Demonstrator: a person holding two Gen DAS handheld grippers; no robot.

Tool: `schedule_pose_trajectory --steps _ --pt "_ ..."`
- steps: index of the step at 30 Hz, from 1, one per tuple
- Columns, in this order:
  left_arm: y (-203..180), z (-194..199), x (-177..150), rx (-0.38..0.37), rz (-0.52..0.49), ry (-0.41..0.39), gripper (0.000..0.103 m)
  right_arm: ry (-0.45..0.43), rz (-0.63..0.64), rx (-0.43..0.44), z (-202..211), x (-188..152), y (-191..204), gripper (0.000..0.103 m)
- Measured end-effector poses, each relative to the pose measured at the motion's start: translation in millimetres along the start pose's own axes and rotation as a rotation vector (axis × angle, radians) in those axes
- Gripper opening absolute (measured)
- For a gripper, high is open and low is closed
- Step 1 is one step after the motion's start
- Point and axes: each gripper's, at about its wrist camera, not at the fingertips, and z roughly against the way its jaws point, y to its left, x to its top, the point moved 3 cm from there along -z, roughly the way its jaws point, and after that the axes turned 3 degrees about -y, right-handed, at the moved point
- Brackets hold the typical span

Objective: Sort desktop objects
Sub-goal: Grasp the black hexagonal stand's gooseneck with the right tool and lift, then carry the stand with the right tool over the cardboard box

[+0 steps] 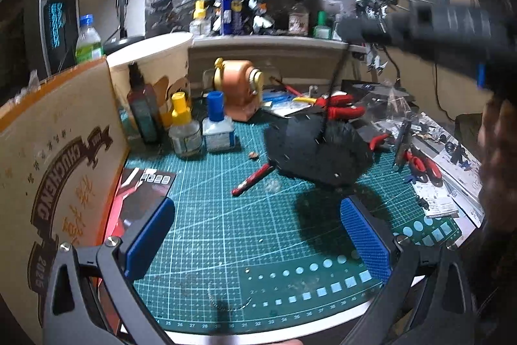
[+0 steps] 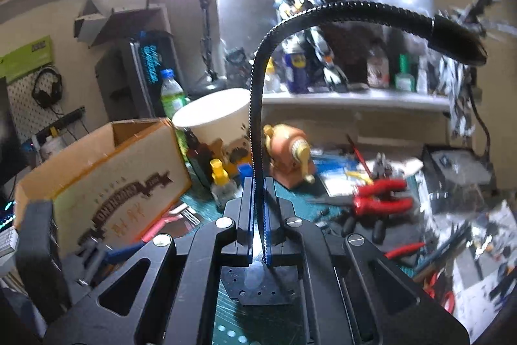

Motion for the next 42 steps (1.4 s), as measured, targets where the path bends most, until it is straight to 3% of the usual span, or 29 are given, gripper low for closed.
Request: schedule_pose_trajectory --steps 8,13,15,20,24,29,36,42 --pt "0 3 8 -0.094 0.074 -0.004 0.102 -0.040 0.058 0.072 26 35 36 0.005" --pt "-5 6 10 -0.063 0.037 -0.017 0.076 -0.021 0.087 0.081 30 34 48 0.005" --pt "-7 10 10 -0.034 0.011 -0.044 0.069 -0.010 0.081 0.108 32 35 52 0.005" --pt "-9 28 18 0.042 -0.022 -0.140 0.069 0.025 0.070 0.172 35 40 59 0.005" --pt "-6 44 34 0.096 -0.052 -0.160 0.069 0.040 0.101 0.206 38 53 73 0.005" --pt "14 71 63 0.168 -0.020 -0.161 0.069 0.045 0.176 0.257 46 80 103 0.005" --pt "61 132 106 0.304 0.063 -0.176 0.069 0.042 0.307 0.383 57 136 175 0.005" --pt "129 183 134 0.437 0.152 -0.174 0.069 0.017 0.400 0.539 63 174 252 0.005"
